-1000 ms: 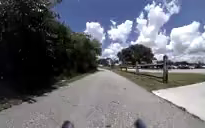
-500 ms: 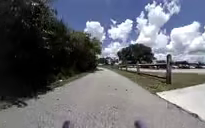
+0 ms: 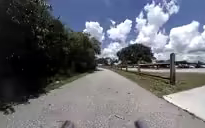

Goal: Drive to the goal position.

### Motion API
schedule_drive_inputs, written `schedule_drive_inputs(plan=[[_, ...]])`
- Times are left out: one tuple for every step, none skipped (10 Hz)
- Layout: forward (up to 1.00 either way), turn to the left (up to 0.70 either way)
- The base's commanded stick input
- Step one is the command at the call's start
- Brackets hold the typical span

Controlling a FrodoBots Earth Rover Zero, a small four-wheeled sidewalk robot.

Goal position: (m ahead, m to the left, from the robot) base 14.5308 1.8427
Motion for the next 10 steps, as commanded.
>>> schedule_drive_inputs(plan=[[0.50,0.00],[0.50,0.00],[0.50,0.00],[0.50,0.00],[0.50,0.00],[0.50,0.00],[0.50,0.00],[0.50,0.00],[0.50,0.00],[0.50,0.00]])
